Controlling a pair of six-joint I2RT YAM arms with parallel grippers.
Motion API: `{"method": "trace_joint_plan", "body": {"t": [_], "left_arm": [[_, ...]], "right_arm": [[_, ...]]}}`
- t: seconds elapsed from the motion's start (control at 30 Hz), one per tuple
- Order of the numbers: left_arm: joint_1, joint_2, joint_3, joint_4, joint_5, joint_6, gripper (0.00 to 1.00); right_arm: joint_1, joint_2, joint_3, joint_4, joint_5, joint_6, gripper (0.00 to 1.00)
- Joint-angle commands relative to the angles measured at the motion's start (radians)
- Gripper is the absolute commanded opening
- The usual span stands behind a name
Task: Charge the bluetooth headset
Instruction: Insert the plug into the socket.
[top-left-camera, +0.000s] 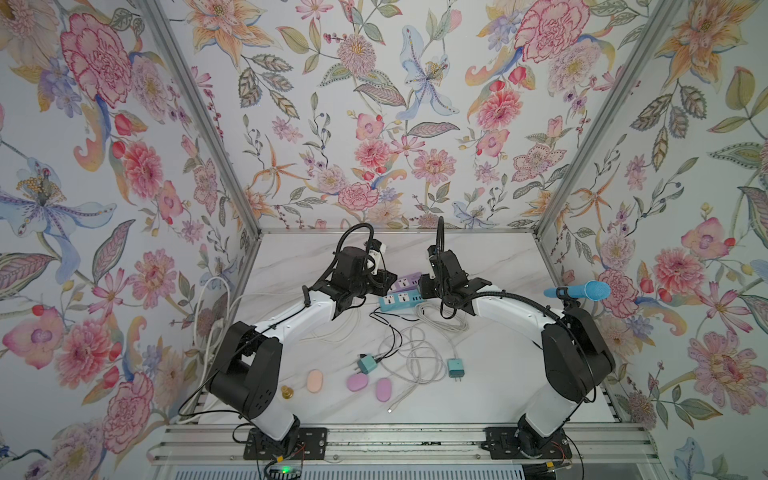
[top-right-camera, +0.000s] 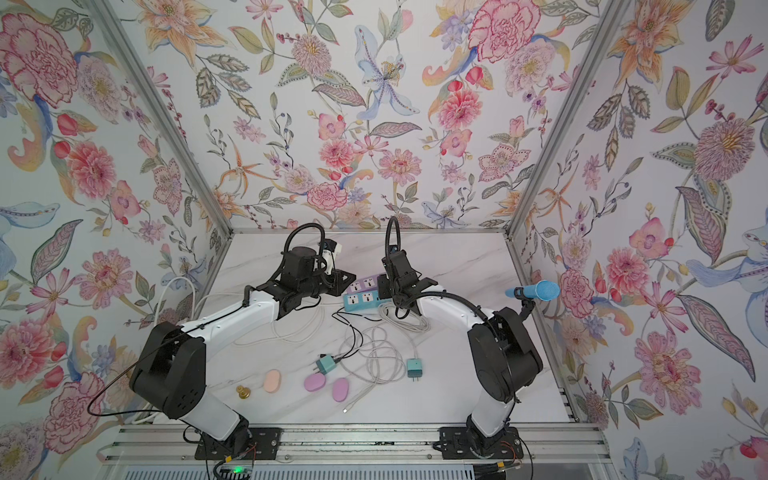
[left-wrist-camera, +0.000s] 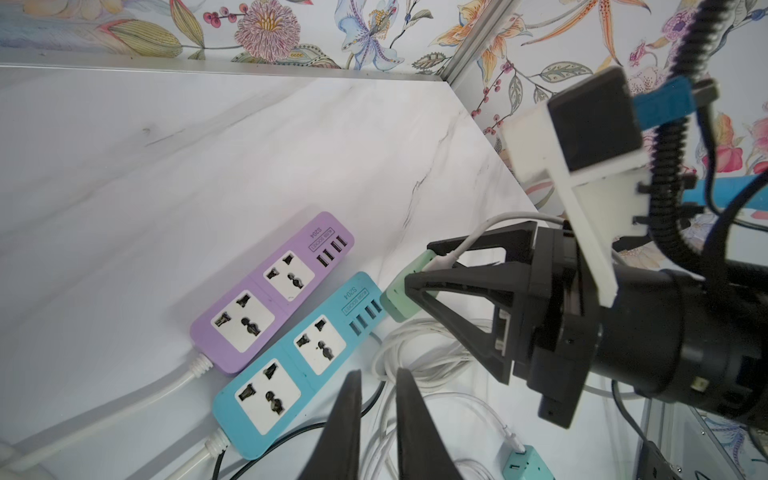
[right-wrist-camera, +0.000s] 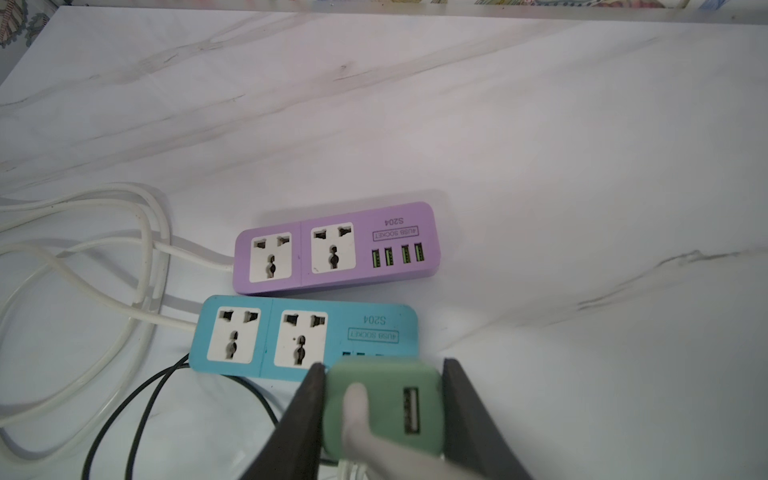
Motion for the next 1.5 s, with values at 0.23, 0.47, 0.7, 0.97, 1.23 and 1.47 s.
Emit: {"method": "trace_joint_plan", "body": {"t": [0.23,0.47,0.7,0.97,1.23,1.47], "left_arm": [[0.048,0.024,-0.125,0.05,0.025,-0.096,0.18],[0.047,0.069,-0.139,0.083,0.043,-0.132,0.15],[0.047,0.124,-0.153,0.108,0.04,-0.144,0.1],[0.048,0.185,-0.146,0.118,0.029,-0.146,0.05],[0.047,0.227,-0.134,0.145,0.043,-0.155,0.03],[0.047,0.25,-0.131,0.132,0.046,-0.141,0.0]], "right_arm": [[0.1,0.088,0.103,0.075,-0.035,0.043,0.0],[0.103,0.127,0.123,0.068,-0.029,0.049,0.0],[0.102,0.123,0.101,0.064,0.014,0.024,0.0],[0.099,0.142,0.107,0.067,0.054,0.011,0.0],[0.09,0.183,0.106,0.078,0.065,0.014,0.0],[0.094,0.203,0.112,0.085,0.073,0.015,0.0]]}}
